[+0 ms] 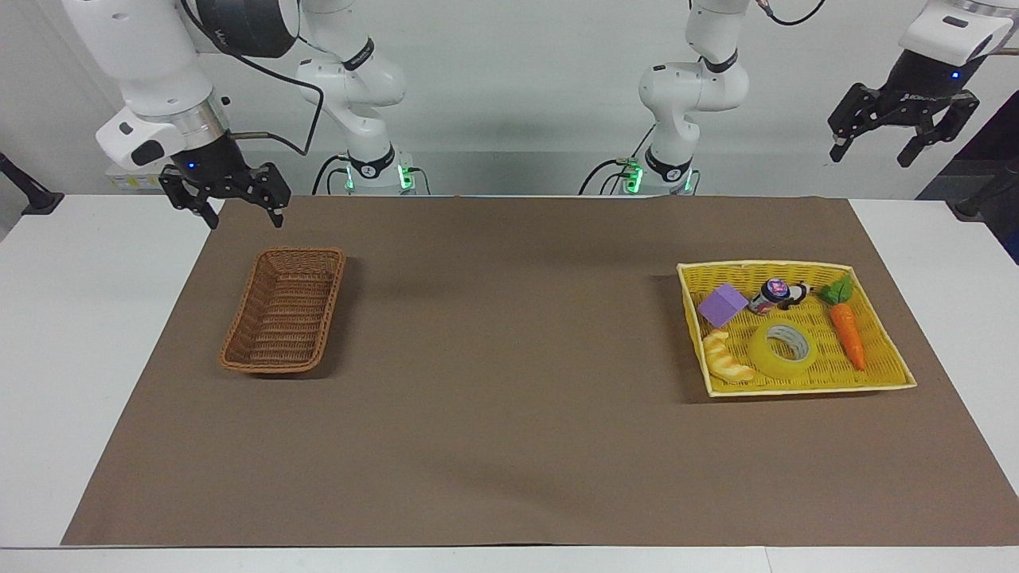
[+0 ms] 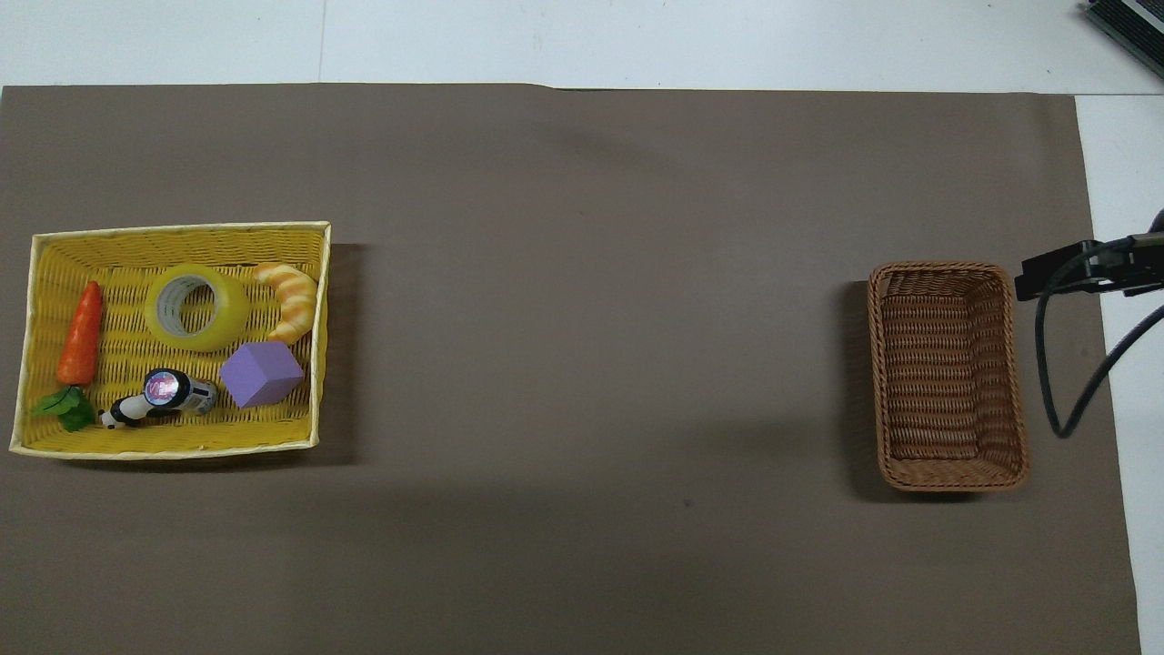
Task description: Move tape to another basket
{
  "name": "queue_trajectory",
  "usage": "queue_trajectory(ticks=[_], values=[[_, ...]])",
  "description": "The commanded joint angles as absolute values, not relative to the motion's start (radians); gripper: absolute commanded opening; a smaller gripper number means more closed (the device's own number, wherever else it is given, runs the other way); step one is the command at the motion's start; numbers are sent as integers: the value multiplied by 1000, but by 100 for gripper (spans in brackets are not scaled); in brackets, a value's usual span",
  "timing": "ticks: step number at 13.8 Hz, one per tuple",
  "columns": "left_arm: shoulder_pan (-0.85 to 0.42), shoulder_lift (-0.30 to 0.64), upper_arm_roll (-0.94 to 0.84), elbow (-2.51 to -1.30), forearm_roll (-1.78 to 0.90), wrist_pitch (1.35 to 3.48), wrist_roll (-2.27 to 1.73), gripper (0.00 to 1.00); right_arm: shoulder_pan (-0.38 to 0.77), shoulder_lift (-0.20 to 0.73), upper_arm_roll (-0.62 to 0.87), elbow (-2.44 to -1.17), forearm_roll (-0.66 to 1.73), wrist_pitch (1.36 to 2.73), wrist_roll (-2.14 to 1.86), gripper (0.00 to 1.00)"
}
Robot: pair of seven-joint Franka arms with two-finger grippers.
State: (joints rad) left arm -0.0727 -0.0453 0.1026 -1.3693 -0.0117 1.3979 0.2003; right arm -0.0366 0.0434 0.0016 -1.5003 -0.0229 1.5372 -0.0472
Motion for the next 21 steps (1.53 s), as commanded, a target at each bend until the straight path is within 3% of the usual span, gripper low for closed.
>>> queue_trajectory(ticks=[1, 21], values=[[-87, -64, 109, -1394, 12, 1390, 195, 100, -40, 41, 33, -1494, -21, 1516, -2, 100], [-66, -97, 124, -1477, 5, 1492, 284, 100, -41, 26, 44, -1528, -20, 1522, -2, 100]])
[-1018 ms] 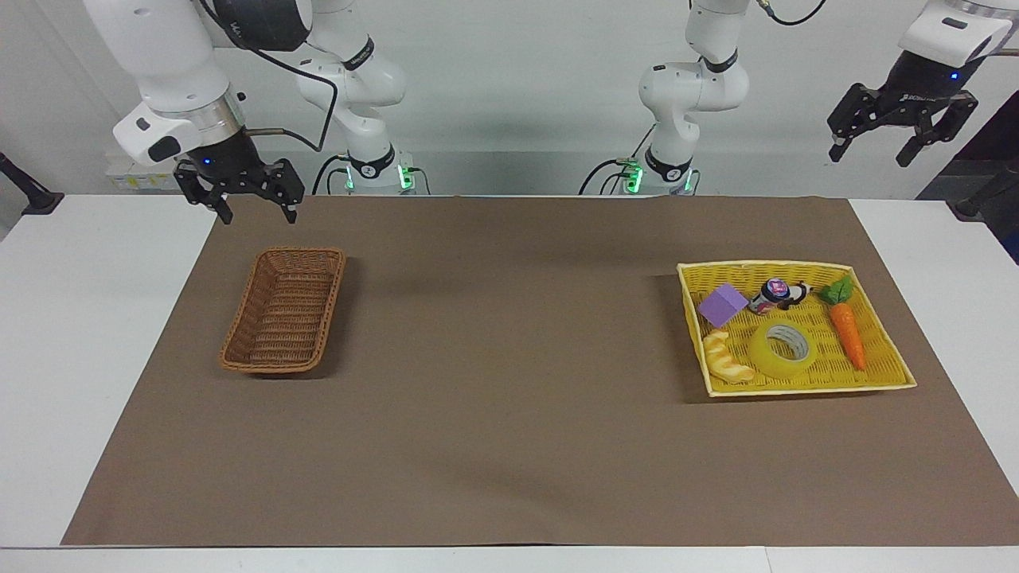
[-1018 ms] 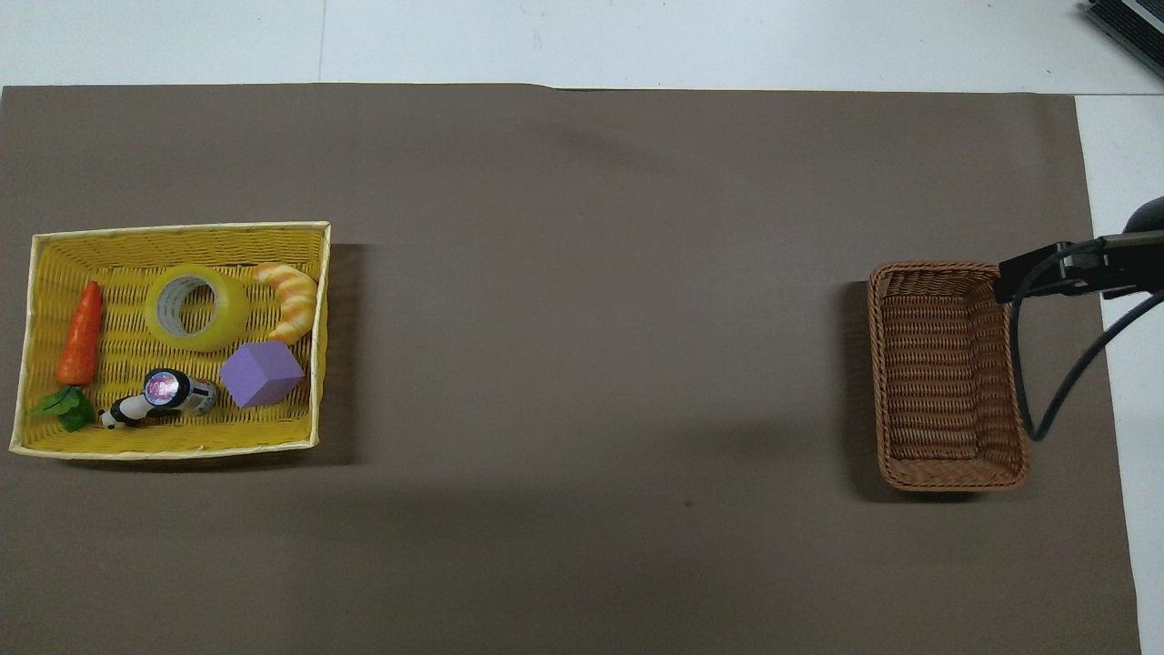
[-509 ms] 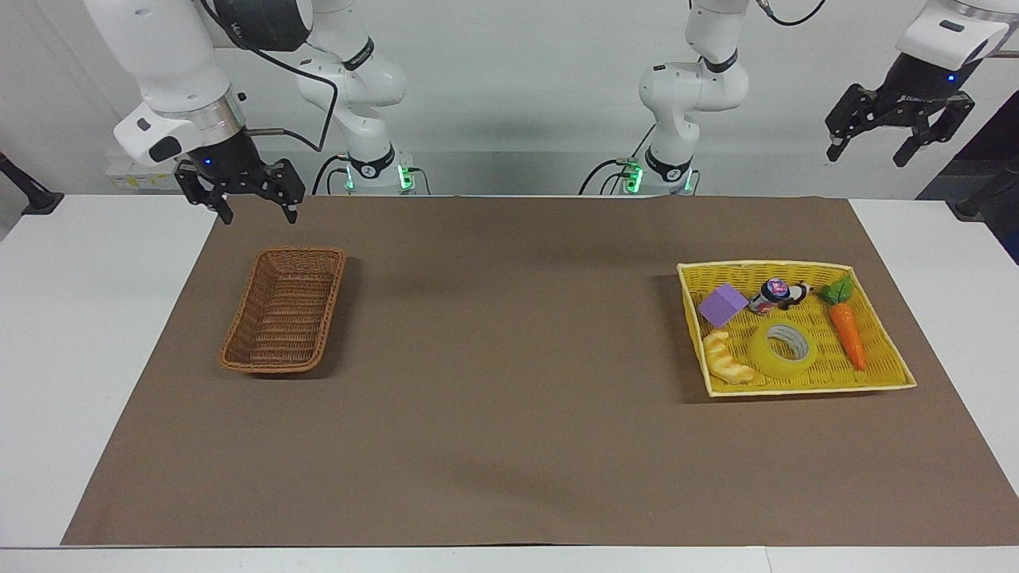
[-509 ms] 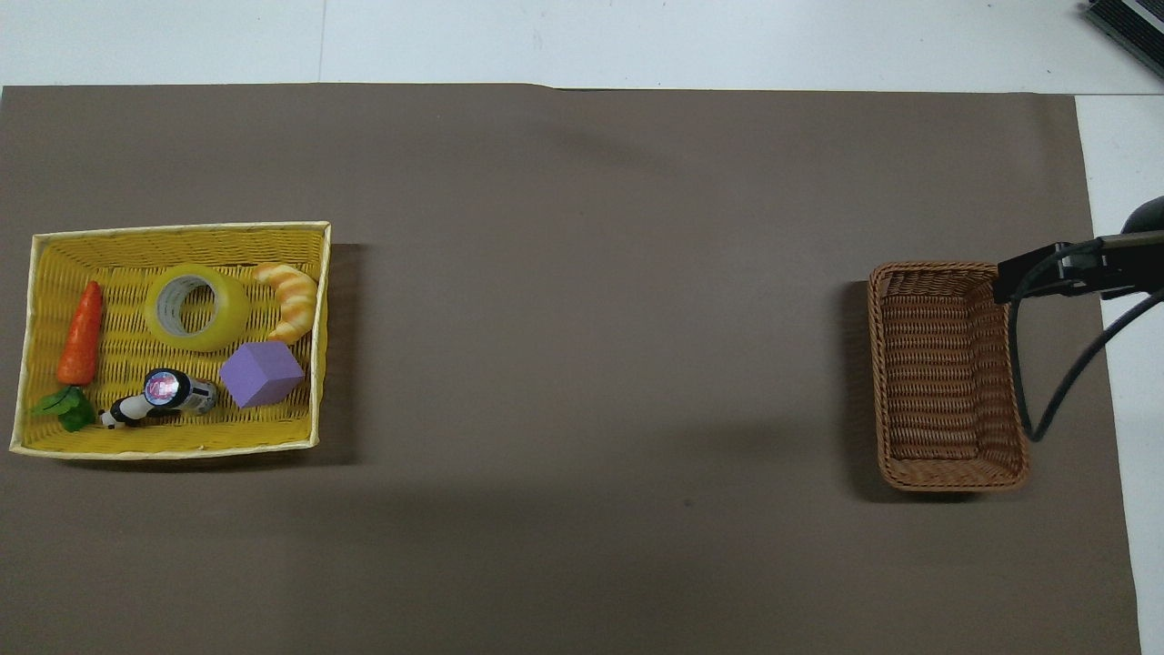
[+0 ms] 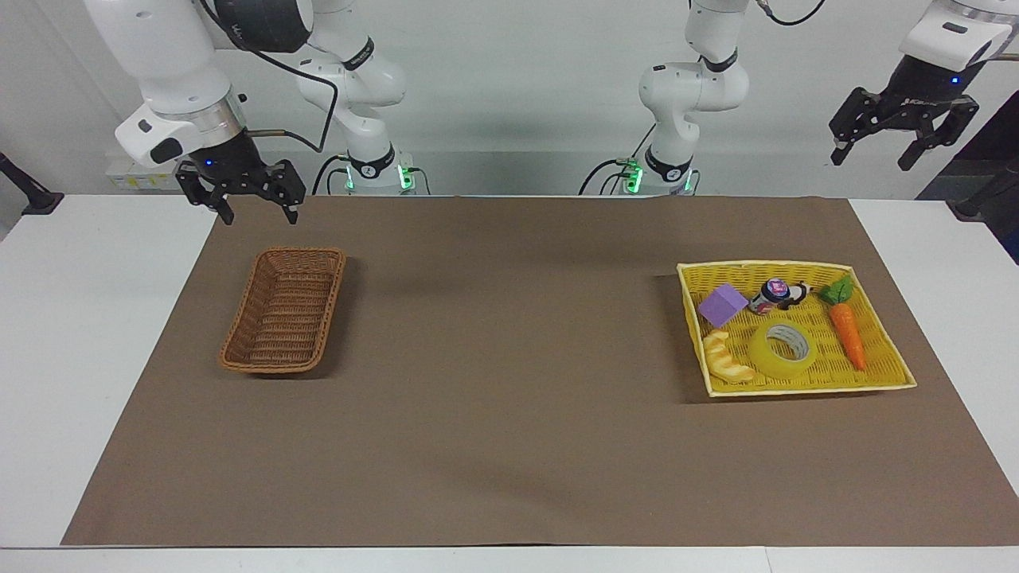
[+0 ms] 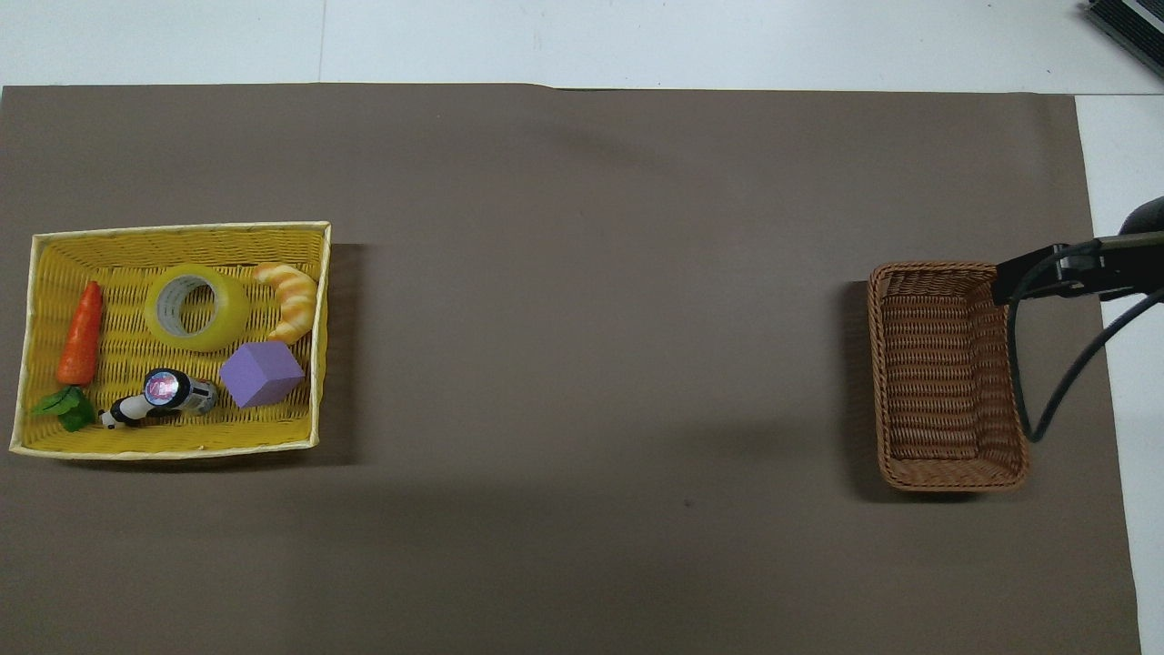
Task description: Move tape to another basket
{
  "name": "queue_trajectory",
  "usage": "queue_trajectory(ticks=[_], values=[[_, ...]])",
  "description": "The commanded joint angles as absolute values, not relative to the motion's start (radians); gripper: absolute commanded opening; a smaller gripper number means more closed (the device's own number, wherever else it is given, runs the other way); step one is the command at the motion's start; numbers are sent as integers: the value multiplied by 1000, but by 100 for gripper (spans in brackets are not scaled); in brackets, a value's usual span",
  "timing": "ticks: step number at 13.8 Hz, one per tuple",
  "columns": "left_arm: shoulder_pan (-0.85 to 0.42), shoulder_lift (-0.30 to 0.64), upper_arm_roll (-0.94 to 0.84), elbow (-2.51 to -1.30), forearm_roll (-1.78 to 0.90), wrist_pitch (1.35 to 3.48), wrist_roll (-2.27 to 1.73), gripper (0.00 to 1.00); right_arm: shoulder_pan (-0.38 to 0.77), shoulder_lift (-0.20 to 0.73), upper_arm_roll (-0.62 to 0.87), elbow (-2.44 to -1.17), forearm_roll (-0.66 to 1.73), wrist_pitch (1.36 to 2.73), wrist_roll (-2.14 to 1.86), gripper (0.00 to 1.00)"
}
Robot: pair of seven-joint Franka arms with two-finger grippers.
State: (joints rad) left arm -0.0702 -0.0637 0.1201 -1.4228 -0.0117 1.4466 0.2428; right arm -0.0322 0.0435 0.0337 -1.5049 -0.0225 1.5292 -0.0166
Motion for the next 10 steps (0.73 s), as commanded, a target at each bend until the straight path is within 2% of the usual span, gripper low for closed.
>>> queue_trajectory(ticks=[1, 10], values=[[-48, -97, 124, -1482, 5, 1503, 291, 100, -41, 20, 44, -1535, -20, 1525, -2, 100], [-40, -97, 124, -1558, 2, 1545, 321, 100, -40, -15, 46, -1595, -12, 1532, -9, 100]])
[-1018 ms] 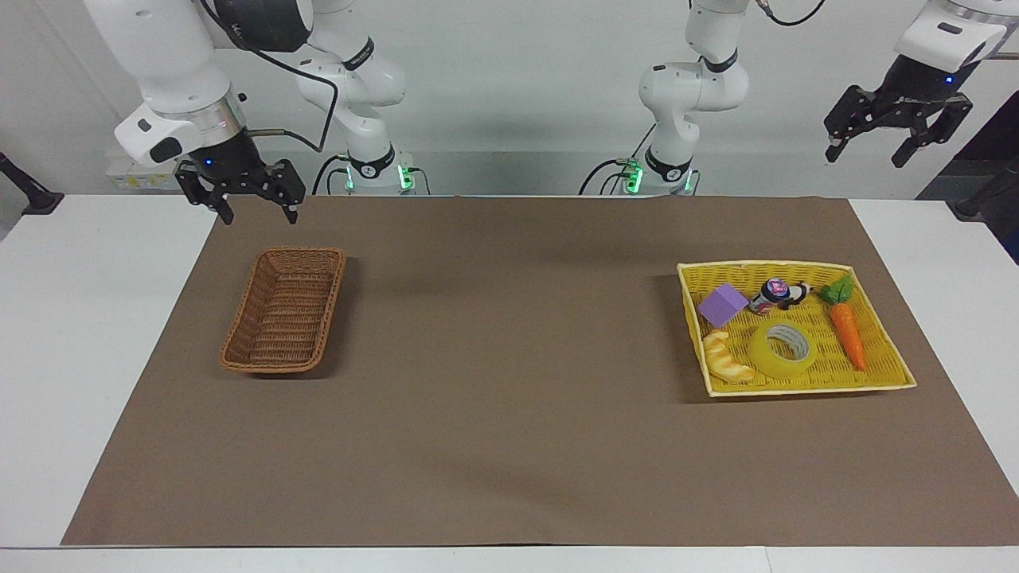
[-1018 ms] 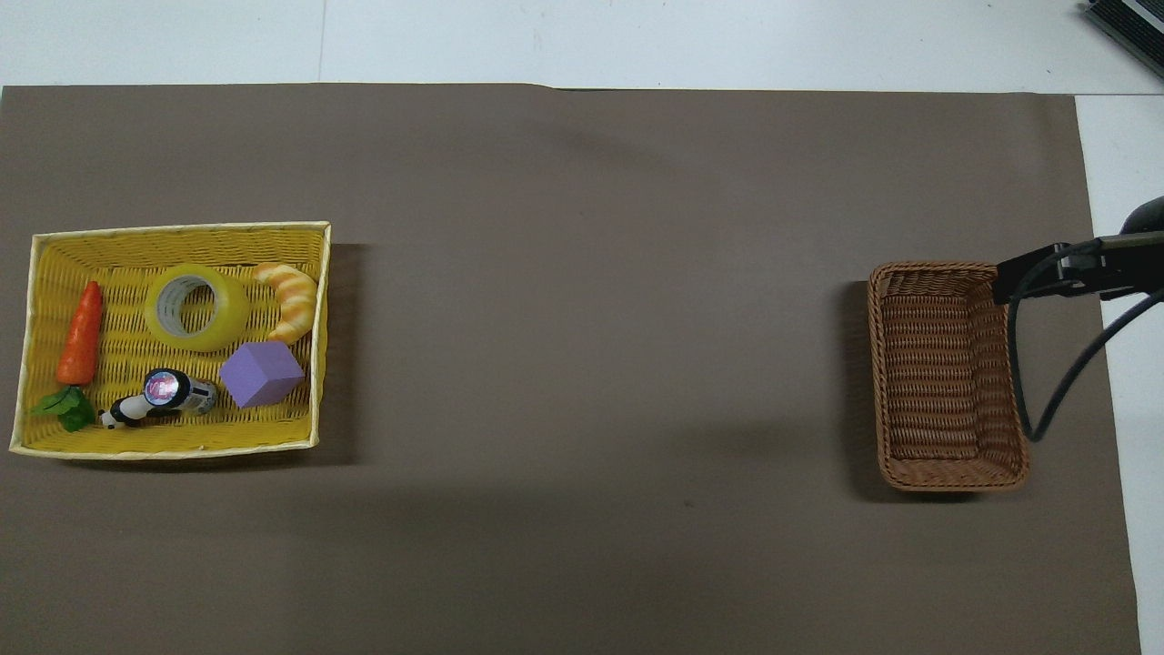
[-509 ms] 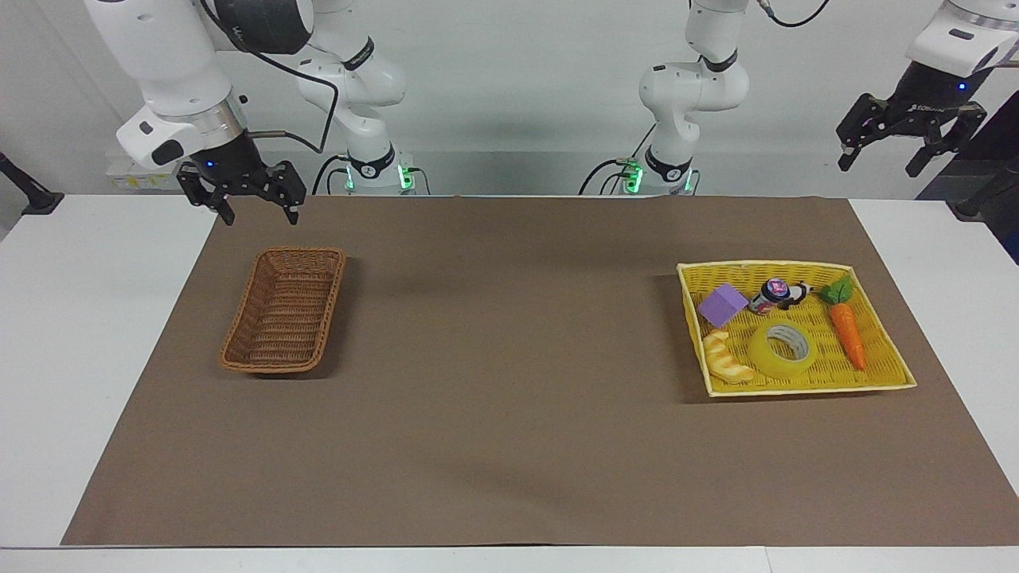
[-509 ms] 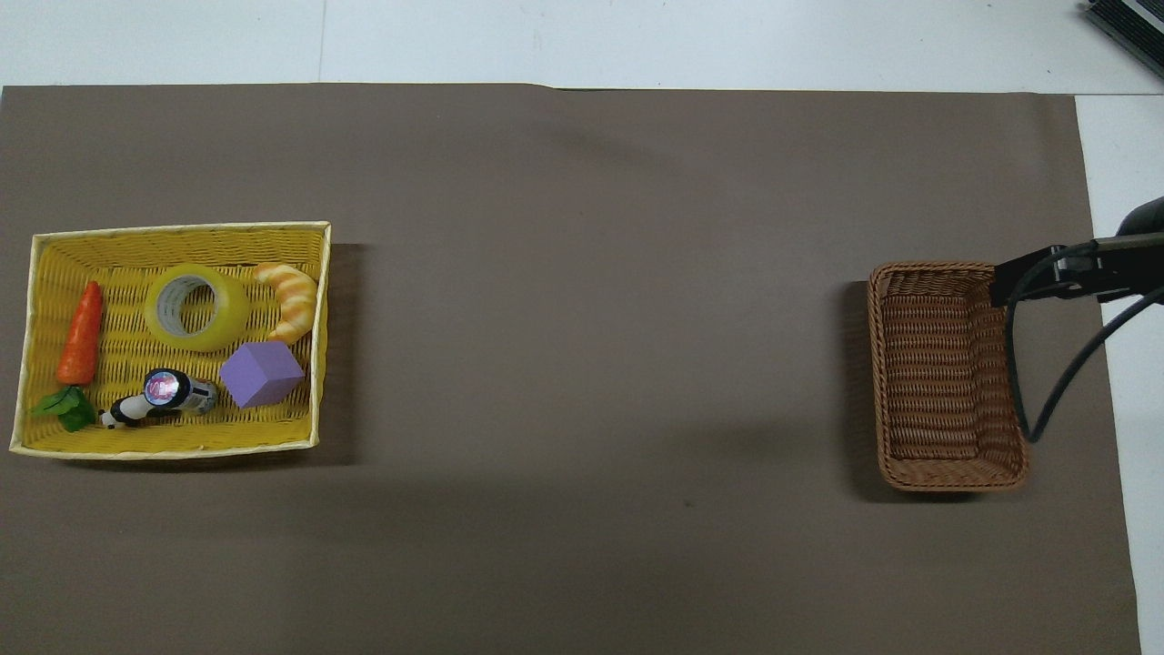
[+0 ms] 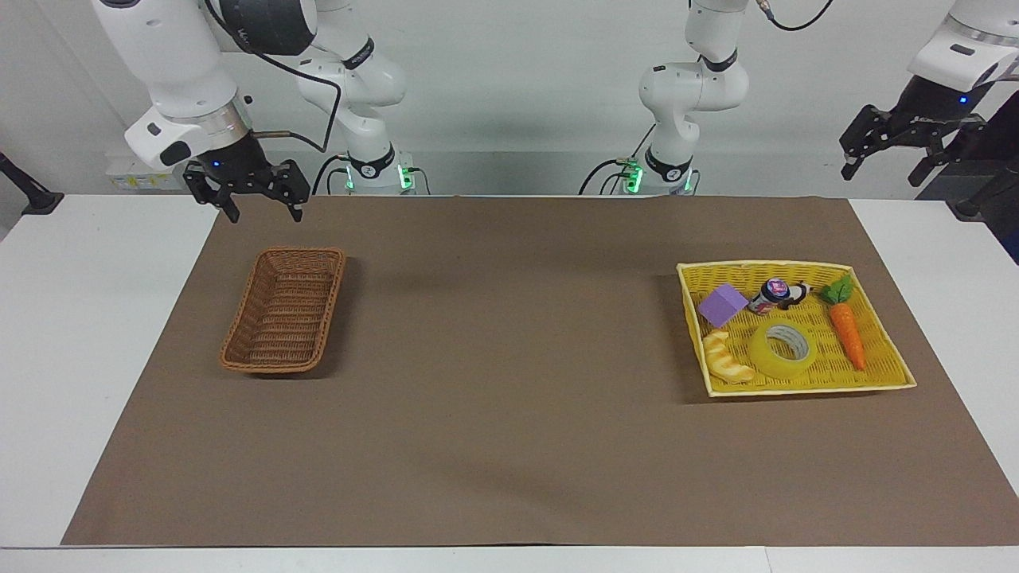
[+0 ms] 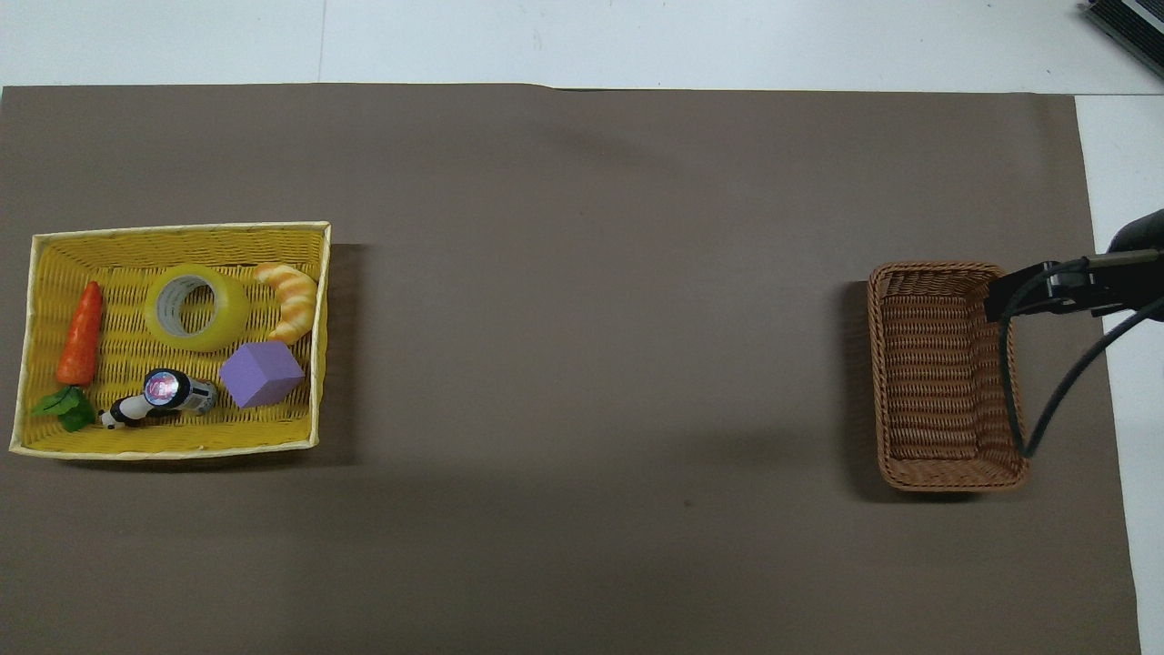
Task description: Move tape to another basket
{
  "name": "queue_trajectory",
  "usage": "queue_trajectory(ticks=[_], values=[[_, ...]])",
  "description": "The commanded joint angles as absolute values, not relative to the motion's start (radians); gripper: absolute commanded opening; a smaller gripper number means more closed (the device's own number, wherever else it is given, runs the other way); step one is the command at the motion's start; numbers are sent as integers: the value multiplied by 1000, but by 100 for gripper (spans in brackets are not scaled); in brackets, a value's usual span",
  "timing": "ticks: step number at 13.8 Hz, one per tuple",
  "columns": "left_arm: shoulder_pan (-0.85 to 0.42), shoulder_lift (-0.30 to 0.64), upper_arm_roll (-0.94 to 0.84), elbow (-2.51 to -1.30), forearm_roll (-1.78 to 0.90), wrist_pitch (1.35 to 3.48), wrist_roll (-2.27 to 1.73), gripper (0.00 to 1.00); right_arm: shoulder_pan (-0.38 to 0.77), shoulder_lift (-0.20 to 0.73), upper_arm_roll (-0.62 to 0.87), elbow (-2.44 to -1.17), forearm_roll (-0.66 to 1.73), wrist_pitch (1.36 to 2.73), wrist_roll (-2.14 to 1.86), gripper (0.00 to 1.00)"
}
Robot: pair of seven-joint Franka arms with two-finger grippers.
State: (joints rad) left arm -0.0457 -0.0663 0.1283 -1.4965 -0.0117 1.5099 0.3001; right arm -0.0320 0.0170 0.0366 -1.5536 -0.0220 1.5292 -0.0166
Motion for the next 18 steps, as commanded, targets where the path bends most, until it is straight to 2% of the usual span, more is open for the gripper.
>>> queue_trajectory(ticks=[1, 5, 9, 15, 18], values=[[-38, -95, 124, -1569, 2, 1548, 321, 100, -40, -17, 46, -1597, -12, 1537, -9, 100], [-40, -95, 124, -1678, 2, 1655, 318, 100, -40, -20, 48, -1603, -6, 1554, -11, 100], [-35, -55, 124, -1863, 2, 1966, 327, 100, -40, -21, 52, -1609, -6, 1555, -9, 100], [23, 158, 124, -1893, -3, 2164, 370, 100, -40, -21, 60, -1623, 23, 1557, -15, 100], [43, 233, 124, -1913, -50, 2278, 385, 100, -40, -20, 61, -1634, 25, 1584, -32, 100]])
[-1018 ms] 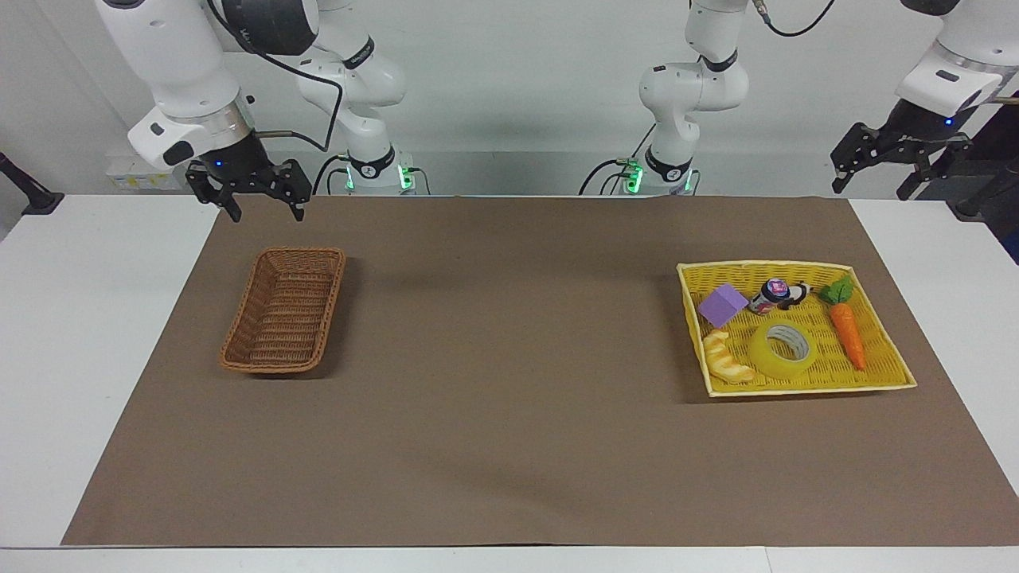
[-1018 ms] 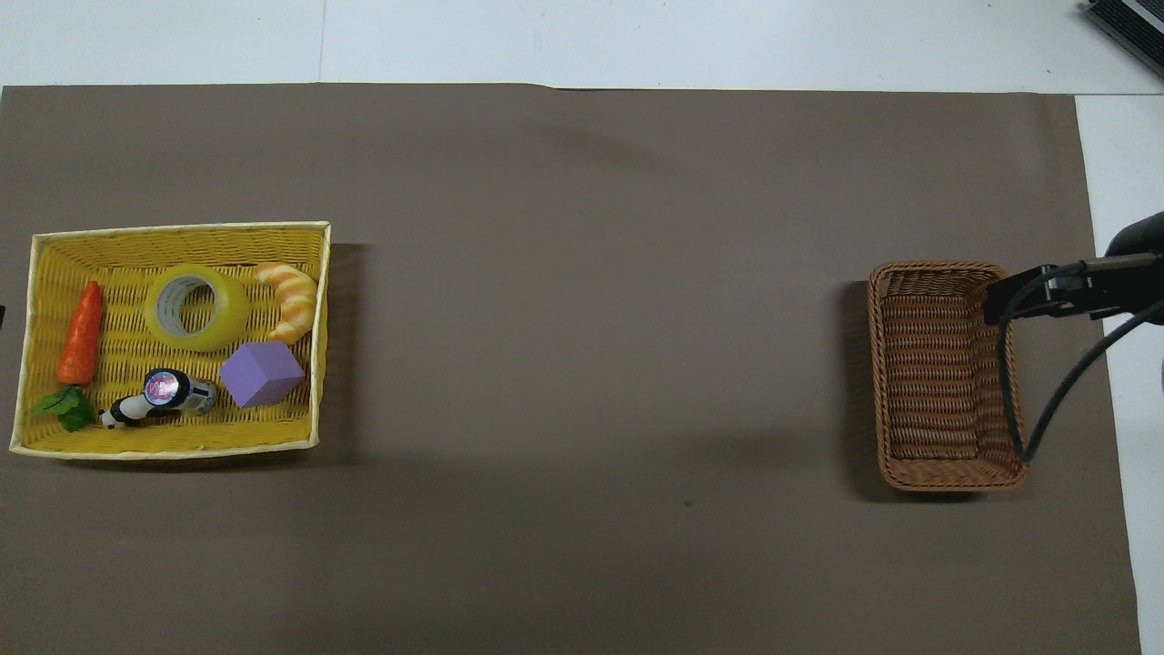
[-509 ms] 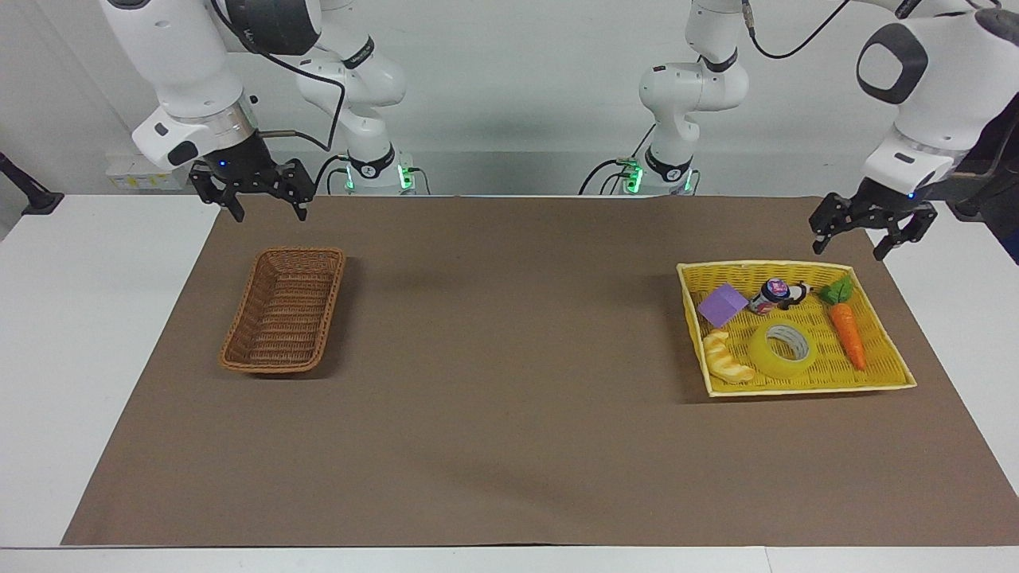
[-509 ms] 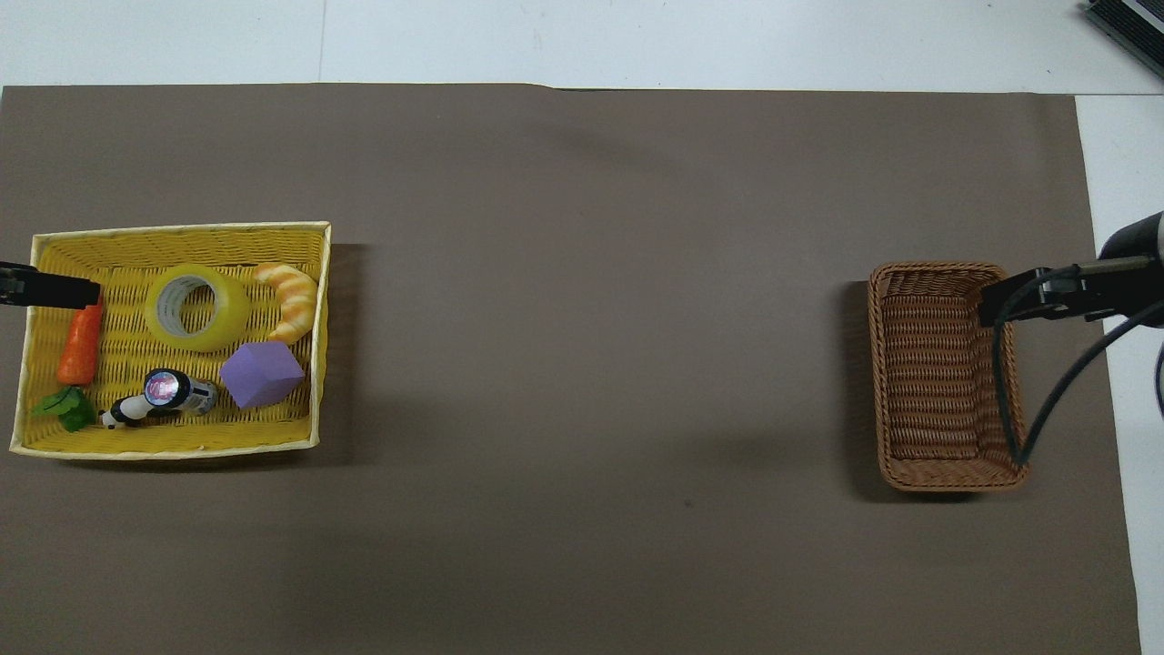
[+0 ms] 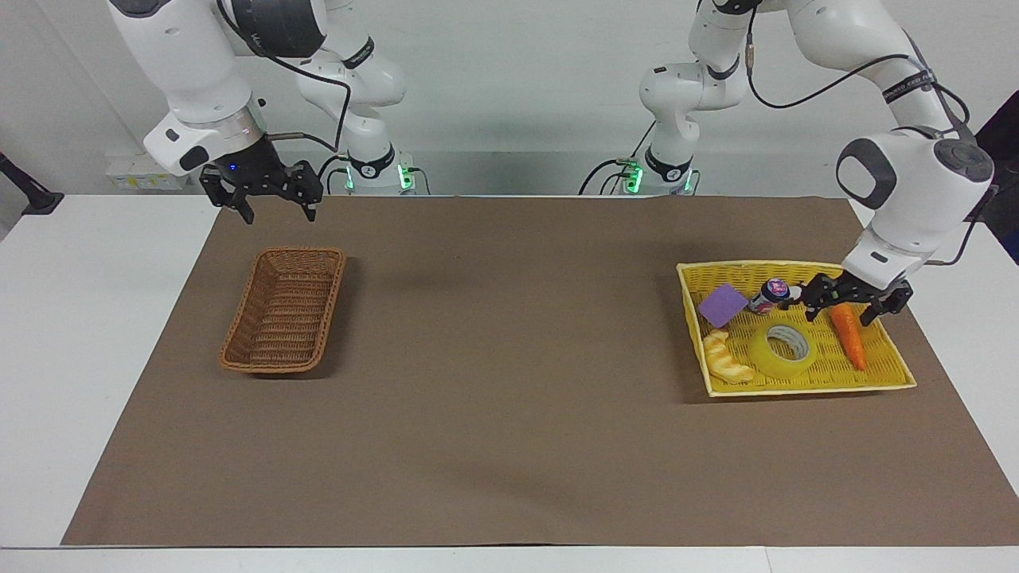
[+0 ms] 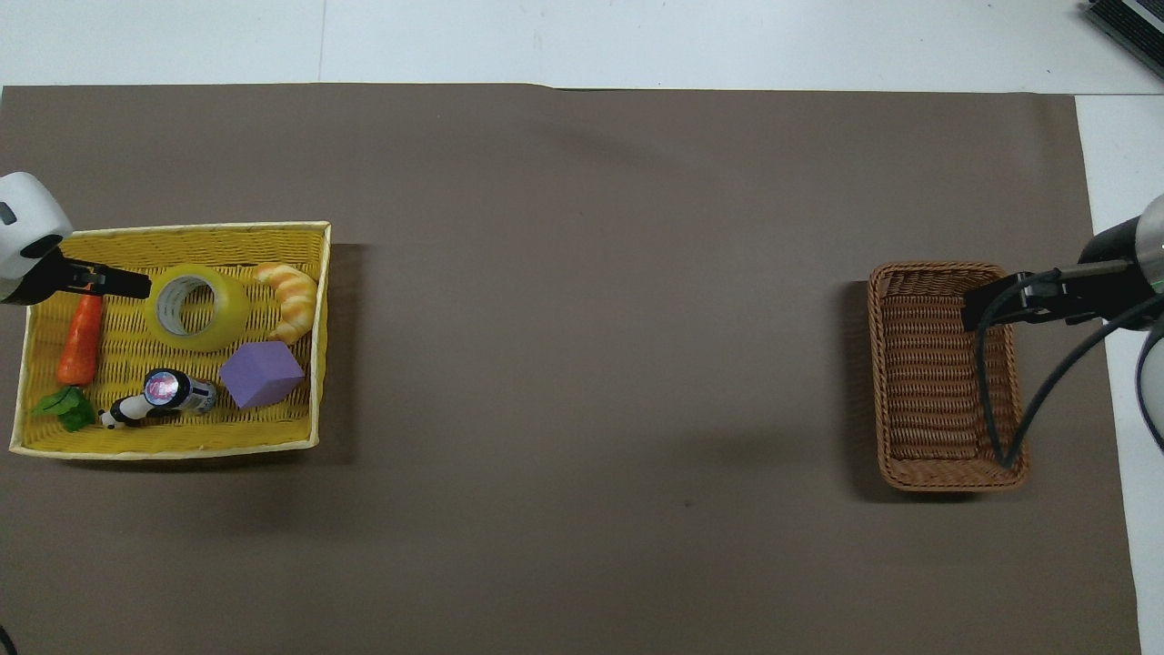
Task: Move tape to another basket
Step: 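Reach the left gripper into the yellow basket toward the yellow tape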
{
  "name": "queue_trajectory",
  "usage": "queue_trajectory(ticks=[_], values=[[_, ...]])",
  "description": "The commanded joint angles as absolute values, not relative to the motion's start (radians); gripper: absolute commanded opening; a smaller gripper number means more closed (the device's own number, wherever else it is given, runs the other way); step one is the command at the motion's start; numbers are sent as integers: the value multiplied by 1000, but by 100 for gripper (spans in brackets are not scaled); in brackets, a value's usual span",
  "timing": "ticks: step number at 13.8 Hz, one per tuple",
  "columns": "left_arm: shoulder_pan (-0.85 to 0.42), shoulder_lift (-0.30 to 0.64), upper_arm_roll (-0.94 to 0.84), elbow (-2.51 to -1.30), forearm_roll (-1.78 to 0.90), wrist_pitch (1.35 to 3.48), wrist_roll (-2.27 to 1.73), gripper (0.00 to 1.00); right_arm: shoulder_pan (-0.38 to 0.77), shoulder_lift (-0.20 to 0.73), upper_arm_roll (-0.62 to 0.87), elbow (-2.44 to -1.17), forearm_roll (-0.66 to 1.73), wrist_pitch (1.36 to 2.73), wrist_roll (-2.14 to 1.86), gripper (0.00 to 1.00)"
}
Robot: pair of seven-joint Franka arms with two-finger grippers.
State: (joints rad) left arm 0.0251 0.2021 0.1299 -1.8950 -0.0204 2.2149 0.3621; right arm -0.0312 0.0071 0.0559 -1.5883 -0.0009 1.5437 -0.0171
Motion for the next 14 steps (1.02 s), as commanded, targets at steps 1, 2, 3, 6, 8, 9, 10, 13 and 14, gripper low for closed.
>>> queue_trajectory(ticks=[1, 2, 3, 6, 8, 9, 10, 13, 14], values=[[44, 248, 124, -1919, -69, 2292, 385, 100, -40, -21, 63, -1638, 25, 1586, -37, 100], [48, 256, 123, -1930, -77, 2305, 385, 100, -40, -20, 66, -1641, 25, 1586, -38, 100], [49, 256, 124, -1933, -81, 2312, 385, 100, -40, -18, 66, -1649, 25, 1586, -38, 100], [55, 271, 123, -1959, -97, 2316, 406, 100, -40, -9, 66, -1657, 32, 1588, -61, 100], [54, 276, 123, -1963, -113, 2315, 419, 96, -43, -11, 64, -1667, 93, 1592, -71, 100], [55, 275, 124, -1973, -114, 2316, 420, 90, -41, -14, 64, -1672, 110, 1592, -71, 100], [58, 275, 124, -1980, -114, 2315, 422, 89, -40, -17, 64, -1677, 139, 1598, -71, 100], [60, 261, 124, -2019, -114, 2312, 466, 44, -40, -26, 66, -1710, 273, 1618, -71, 100], [58, 261, 124, -2017, -114, 2312, 468, 25, -38, -28, 66, -1715, 323, 1621, -61, 100]])
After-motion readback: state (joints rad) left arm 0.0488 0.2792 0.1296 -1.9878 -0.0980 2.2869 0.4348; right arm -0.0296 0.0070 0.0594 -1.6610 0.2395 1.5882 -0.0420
